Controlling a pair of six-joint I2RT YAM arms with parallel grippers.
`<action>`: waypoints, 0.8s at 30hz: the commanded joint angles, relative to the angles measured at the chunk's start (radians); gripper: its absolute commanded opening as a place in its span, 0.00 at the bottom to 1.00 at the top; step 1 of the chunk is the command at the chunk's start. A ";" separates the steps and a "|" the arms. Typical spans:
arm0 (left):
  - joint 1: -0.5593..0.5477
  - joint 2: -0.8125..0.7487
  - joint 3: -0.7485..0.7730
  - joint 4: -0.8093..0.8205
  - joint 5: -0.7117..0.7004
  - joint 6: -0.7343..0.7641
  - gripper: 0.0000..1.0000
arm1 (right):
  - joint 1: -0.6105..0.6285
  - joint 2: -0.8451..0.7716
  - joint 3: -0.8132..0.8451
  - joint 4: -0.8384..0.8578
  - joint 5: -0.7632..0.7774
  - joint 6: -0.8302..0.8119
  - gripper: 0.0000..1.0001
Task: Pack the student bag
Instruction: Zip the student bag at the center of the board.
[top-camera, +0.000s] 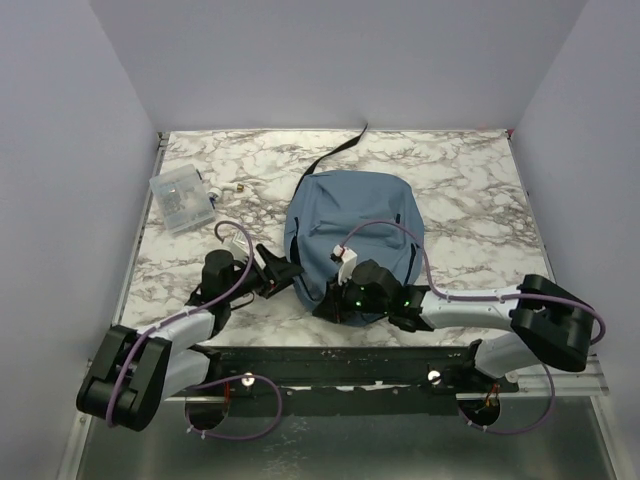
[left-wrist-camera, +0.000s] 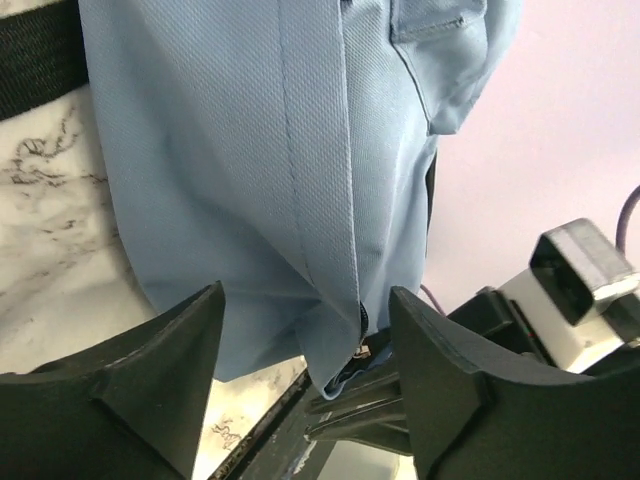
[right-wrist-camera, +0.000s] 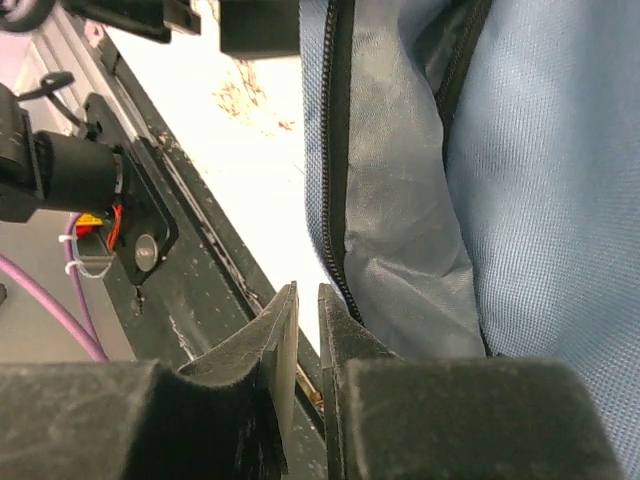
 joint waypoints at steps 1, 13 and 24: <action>0.034 0.072 0.053 0.019 0.091 0.000 0.62 | 0.007 0.080 -0.043 0.124 -0.056 0.020 0.17; 0.034 0.174 0.039 0.107 0.136 0.030 0.00 | 0.017 0.003 -0.109 0.121 -0.173 0.022 0.18; -0.004 0.146 -0.083 0.468 0.123 0.065 0.00 | 0.015 -0.465 -0.058 -0.635 0.281 0.526 0.88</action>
